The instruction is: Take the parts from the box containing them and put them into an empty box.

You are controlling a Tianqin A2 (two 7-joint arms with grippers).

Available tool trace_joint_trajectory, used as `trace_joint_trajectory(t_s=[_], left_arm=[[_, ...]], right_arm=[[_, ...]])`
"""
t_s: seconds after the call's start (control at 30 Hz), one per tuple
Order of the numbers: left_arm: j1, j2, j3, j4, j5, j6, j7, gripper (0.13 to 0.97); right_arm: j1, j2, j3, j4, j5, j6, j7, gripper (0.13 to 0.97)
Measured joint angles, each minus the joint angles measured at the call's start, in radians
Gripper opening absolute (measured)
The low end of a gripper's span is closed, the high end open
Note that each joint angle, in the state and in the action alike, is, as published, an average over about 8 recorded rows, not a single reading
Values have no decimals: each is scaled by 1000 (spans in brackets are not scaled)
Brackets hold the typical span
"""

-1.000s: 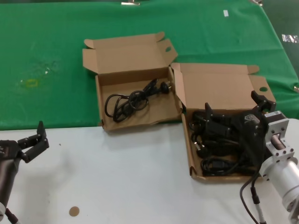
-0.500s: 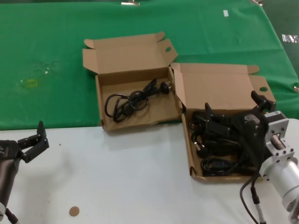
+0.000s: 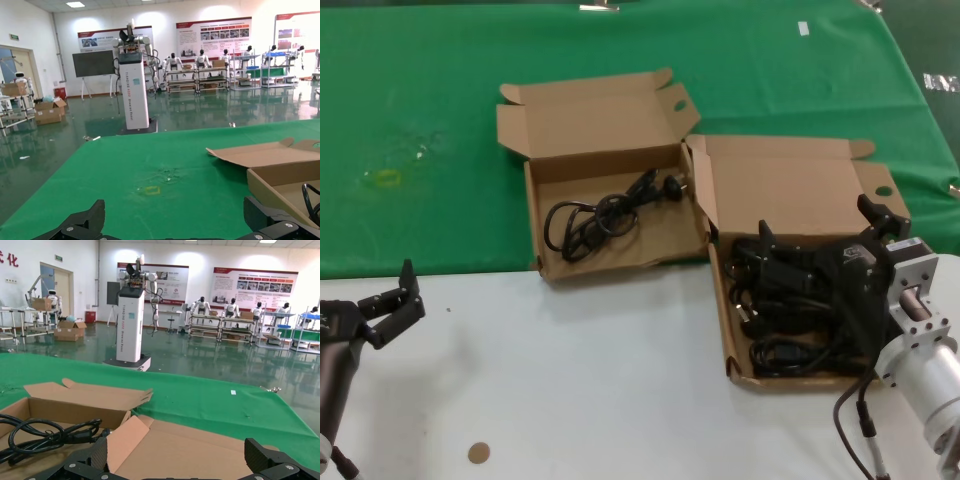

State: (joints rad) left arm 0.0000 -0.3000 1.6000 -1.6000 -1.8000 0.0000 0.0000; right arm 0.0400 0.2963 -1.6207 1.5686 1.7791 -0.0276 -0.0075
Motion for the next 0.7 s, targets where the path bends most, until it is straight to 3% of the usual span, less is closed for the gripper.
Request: trace_joint_trajectory(t_s=[0.7], left_arm=[[0, 0, 0, 0, 0, 0, 0, 966]], right_arm=[[0, 0, 0, 0, 0, 0, 0, 966]])
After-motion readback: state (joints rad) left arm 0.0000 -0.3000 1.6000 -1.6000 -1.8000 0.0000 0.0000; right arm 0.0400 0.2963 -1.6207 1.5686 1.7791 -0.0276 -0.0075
